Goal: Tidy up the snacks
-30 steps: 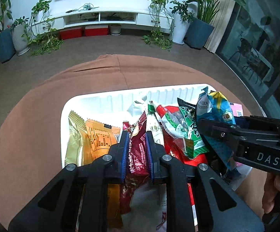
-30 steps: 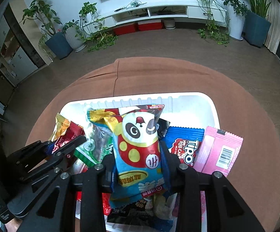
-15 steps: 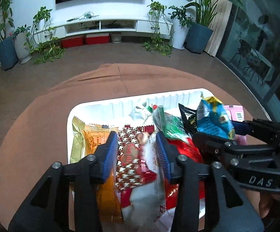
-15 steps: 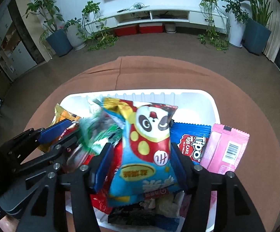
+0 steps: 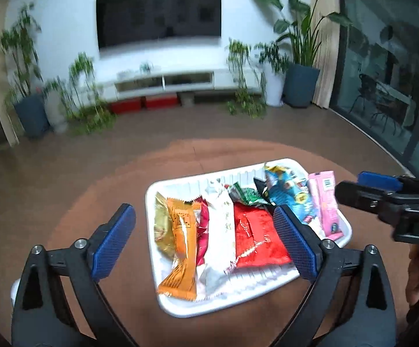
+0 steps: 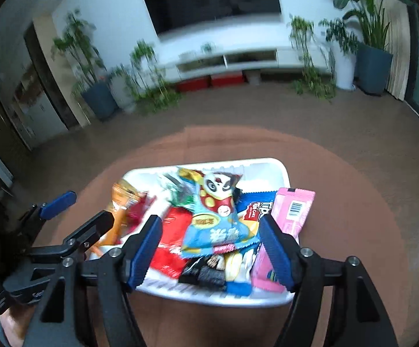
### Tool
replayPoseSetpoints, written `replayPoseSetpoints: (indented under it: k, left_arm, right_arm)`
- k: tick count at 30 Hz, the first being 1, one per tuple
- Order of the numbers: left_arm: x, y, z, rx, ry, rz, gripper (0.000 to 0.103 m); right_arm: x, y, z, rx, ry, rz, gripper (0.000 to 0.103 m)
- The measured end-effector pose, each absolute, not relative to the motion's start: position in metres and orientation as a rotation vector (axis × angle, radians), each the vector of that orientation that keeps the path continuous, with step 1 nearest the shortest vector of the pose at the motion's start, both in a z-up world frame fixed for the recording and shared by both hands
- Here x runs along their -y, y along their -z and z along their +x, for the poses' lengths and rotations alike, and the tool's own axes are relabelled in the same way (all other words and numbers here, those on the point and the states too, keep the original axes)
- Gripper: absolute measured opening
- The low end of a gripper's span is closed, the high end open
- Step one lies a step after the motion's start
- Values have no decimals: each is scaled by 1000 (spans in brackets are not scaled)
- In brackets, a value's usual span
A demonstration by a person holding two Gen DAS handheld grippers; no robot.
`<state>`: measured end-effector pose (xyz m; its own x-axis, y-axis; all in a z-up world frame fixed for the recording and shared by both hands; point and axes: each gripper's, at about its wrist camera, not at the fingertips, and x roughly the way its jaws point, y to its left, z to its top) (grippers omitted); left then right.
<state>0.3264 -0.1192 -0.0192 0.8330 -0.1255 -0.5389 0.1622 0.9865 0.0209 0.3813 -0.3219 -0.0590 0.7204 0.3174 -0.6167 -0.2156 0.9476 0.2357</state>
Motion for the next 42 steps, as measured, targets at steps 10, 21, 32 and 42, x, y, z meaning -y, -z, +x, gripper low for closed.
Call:
replayPoseSetpoints:
  k: [10,21,32,42]
  left_arm:
    - [138,-25,185,-354,-1,89,103]
    - [120,27,89,-583,-70,-12,103]
    - [144,55,50,-679,-61,31,103]
    - [149,50,45,-728,-84,59,103]
  right_arm:
    - [334,13,243,-282,-272,139,103]
    - [319,34,152,-278,-183,85,103]
    - [332,78,121,-479,-84,99,103]
    - [334,87,107,-532,-47,99,103]
